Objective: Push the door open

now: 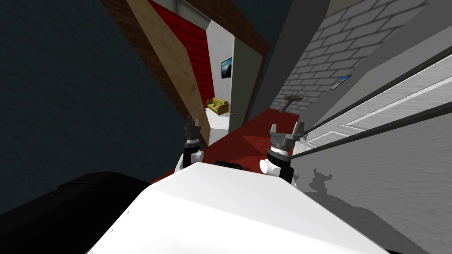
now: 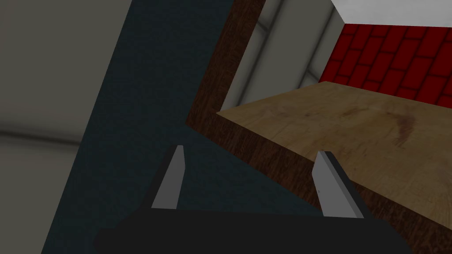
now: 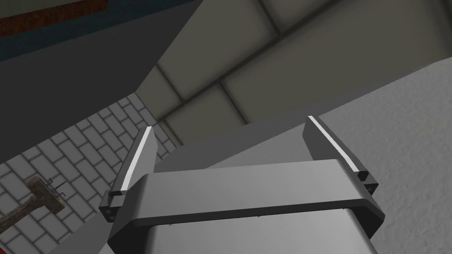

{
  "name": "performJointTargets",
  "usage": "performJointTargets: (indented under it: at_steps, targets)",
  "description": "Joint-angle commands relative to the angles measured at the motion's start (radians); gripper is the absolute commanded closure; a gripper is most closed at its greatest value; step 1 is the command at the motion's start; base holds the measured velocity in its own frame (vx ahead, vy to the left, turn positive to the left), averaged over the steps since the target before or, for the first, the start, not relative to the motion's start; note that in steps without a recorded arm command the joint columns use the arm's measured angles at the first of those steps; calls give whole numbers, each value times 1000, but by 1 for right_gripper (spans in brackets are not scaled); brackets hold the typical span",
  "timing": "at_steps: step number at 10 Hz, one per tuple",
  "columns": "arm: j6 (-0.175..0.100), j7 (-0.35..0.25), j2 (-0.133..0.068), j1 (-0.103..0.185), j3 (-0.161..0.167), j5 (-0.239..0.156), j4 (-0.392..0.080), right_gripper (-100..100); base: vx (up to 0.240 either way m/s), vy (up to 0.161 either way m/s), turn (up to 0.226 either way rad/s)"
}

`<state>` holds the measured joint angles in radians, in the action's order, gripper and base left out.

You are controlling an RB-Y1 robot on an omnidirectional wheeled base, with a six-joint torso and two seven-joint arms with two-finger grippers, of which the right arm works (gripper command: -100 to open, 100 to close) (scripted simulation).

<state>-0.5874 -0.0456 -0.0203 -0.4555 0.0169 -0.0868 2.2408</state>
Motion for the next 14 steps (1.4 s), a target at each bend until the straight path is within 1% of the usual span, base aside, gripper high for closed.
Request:
performJointTargets:
  at_steps: [1,4,7,9,10,11,12,13,14]
  targets:
    - [-3,-2,-10,11,16,1,-28,-100,102,95,-16]
    - [-11,-5,-26,34,50,5,-86,-100,142,-62,-7]
    - [-18,-8,-40,57,85,8,-146,-100,164,-28,-11]
    - [-24,-11,-48,77,114,10,-196,-100,163,-36,-10]
    - [-26,-12,-50,82,121,11,-208,-100,115,-15,-9]
    - [-29,-13,-54,91,136,12,-233,-100,141,-27,-12]
    - [-31,-14,-56,97,143,13,-247,-100,135,-29,-8]
    - [-34,-15,-60,108,160,14,-276,-100,123,-18,-8]
    - [-36,-16,-62,114,169,15,-290,-100,122,-26,-12]
